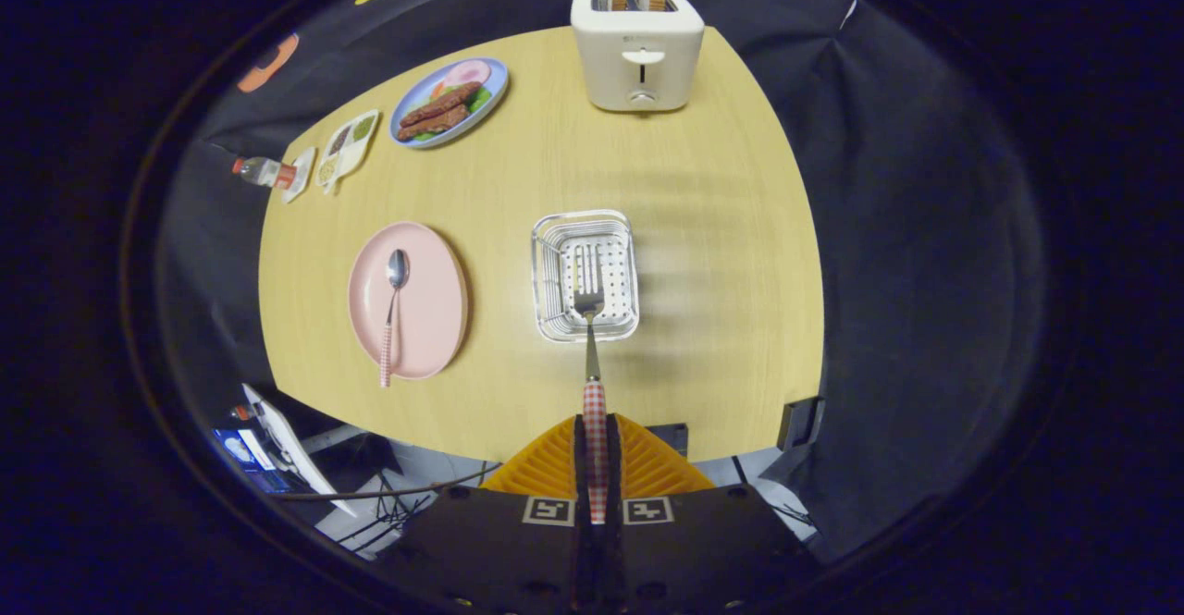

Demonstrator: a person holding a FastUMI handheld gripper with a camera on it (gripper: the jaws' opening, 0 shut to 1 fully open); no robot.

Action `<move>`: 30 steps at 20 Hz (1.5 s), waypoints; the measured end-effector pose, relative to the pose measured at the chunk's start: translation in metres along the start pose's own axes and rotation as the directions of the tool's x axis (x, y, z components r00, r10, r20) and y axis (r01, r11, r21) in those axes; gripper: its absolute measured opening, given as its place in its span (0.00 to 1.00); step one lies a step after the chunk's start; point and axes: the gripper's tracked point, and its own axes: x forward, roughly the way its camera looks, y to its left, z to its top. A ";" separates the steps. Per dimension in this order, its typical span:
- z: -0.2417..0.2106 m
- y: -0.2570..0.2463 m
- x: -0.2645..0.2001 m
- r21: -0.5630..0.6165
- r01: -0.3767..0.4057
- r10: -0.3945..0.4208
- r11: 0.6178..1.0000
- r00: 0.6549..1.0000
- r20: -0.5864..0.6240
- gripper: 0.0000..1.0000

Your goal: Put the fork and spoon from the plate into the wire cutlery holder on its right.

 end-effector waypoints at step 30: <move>0.053 0.046 -0.055 -0.038 -0.160 0.155 0.986 0.830 0.536 0.78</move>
